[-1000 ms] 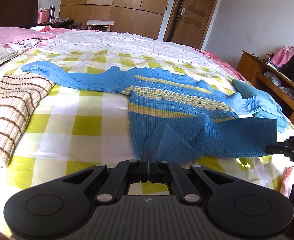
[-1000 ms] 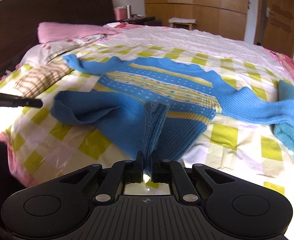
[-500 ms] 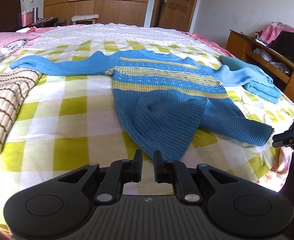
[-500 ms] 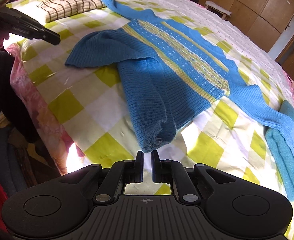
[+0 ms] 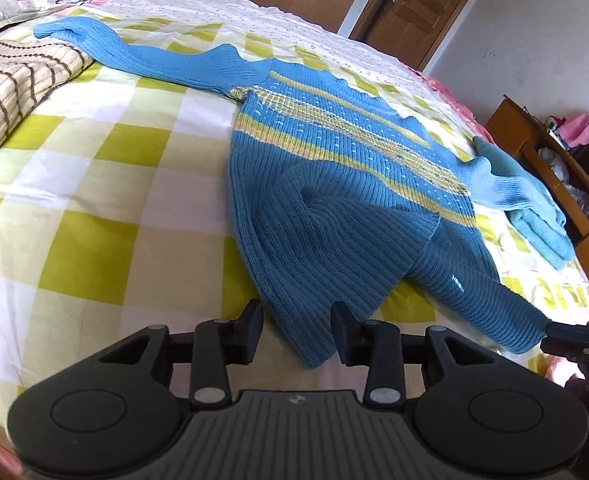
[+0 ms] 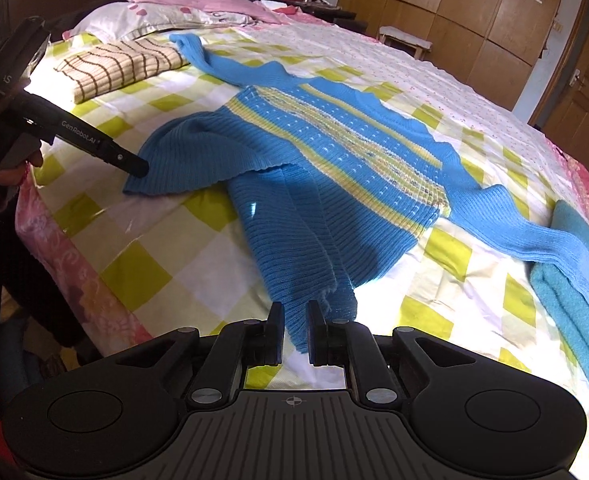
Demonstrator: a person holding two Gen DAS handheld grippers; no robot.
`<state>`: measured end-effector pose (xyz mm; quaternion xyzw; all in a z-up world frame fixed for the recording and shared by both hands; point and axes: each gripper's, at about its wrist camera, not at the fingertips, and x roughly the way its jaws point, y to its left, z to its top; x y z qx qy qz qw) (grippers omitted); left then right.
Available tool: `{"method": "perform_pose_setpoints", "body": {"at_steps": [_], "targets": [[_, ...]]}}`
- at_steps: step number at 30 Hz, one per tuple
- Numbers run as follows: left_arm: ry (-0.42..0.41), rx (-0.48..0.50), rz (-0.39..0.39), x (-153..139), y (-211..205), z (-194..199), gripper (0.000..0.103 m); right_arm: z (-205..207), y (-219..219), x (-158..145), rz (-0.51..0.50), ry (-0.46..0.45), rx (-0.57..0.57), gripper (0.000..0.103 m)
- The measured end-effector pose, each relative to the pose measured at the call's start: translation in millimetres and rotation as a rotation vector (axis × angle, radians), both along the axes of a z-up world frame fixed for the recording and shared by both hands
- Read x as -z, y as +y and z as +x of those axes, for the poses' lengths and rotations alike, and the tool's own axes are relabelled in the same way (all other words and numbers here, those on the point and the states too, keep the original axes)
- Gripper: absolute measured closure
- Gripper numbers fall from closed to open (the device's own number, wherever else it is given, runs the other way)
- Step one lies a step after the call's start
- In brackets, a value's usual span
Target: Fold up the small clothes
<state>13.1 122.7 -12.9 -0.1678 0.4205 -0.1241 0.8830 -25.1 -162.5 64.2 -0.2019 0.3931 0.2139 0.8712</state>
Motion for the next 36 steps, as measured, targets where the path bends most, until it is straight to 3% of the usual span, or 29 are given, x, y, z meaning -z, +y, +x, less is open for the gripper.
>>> {"method": "perform_pose_setpoints", "body": {"at_steps": [4, 5, 6, 7, 10, 16, 25, 33, 36], "targets": [[0.003, -0.036, -0.026, 1.9, -1.7, 9.8, 0.063, 3.8, -6.5, 2.8, 0.042, -0.001, 0.050, 0.090], [0.007, -0.047, -0.021, 2.8, -1.9, 12.1, 0.069, 3.9, -7.5, 2.8, 0.047, -0.006, 0.059, 0.090], [0.015, -0.054, -0.016, 3.6, -1.6, 14.1, 0.090, 3.2, -8.6, 2.1, 0.051, -0.013, 0.066, 0.090], [0.031, -0.060, -0.020, 4.1, 0.6, 16.8, 0.093, 2.6, -9.8, 1.0, 0.058, -0.019, 0.070, 0.090], [0.010, -0.080, -0.033, -1.0, 12.0, 12.7, 0.093, 0.8, -13.4, -2.7, 0.072, -0.040, 0.082, 0.090], [-0.018, -0.115, 0.046, -24.0, 42.7, -11.3, 0.093, -0.5, -15.6, -6.0, 0.089, -0.052, 0.085, 0.090], [0.008, -0.176, 0.210, -34.5, 76.5, -40.0, 0.095, -10.7, -0.6, -7.3, 0.075, -0.058, -0.008, 0.074], [-0.045, -0.056, 0.125, -30.1, 48.1, -14.3, 0.095, 10.2, 23.5, 17.8, 0.094, -0.002, -0.006, 0.072], [-0.056, -0.006, 0.141, -23.6, 29.3, 0.6, 0.095, 18.1, 28.8, 31.3, 0.084, 0.039, 0.009, 0.072]]}}
